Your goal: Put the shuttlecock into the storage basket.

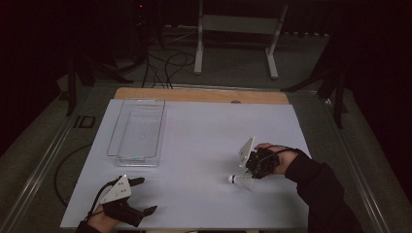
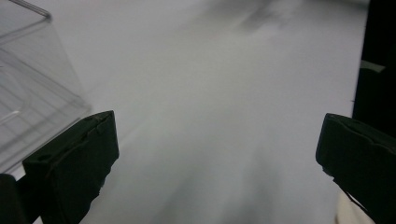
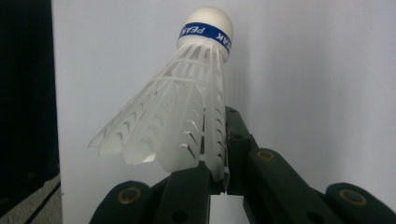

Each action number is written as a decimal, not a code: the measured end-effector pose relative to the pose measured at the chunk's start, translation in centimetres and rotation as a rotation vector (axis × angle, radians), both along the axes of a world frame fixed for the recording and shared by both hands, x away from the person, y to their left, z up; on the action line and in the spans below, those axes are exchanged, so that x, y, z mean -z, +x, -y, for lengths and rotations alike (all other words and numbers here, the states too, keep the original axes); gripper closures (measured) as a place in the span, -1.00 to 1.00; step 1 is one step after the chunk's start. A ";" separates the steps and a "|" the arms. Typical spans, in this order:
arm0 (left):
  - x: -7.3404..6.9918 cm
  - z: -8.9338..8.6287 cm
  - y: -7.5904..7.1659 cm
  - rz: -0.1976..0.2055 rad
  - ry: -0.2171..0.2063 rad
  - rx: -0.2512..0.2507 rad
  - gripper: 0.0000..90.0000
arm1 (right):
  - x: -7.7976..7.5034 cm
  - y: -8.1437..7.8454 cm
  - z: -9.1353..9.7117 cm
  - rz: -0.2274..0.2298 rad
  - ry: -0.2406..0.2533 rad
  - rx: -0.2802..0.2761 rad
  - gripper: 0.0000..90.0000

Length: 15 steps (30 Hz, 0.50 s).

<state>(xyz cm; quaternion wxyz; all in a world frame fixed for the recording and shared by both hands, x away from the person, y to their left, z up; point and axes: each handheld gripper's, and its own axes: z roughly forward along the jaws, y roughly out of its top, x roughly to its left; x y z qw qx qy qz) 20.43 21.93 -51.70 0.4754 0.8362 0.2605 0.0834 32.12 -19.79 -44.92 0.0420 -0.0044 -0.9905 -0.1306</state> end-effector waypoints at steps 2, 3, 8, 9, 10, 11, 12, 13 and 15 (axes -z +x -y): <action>-0.2 0.1 0.1 -0.011 0.010 0.019 -1.00 | -0.1 -0.1 -0.3 0.006 -0.010 -0.009 1.00; -0.5 0.3 0.1 -0.009 0.027 0.033 -1.00 | -0.2 -0.2 -0.4 0.006 -0.017 -0.011 1.00; -1.4 0.5 0.3 -0.012 0.057 0.069 -1.00 | -0.6 -0.5 -1.1 0.012 -0.006 -0.037 1.00; -1.9 0.7 0.5 -0.017 0.072 0.087 -1.00 | -0.8 -0.6 -1.4 0.017 -0.009 -0.043 1.00; -1.9 0.7 0.5 -0.017 0.072 0.087 -1.00 | -0.8 -0.6 -1.4 0.017 -0.009 -0.043 1.00; -2.3 0.8 0.6 -0.011 0.087 0.097 -1.00 | -0.9 -0.6 -1.4 0.016 -0.013 -0.044 1.00; -2.5 0.9 0.7 -0.013 0.096 0.102 -1.00 | -0.9 -0.6 -1.6 0.013 -0.007 -0.050 1.00; -2.8 1.0 0.9 -0.011 0.108 0.115 -1.00 | -0.9 -0.7 -1.6 0.015 -0.009 -0.049 1.00; -3.4 1.3 1.0 -0.011 0.127 0.131 -1.00 | -0.9 -0.6 -1.7 0.012 -0.012 -0.044 1.00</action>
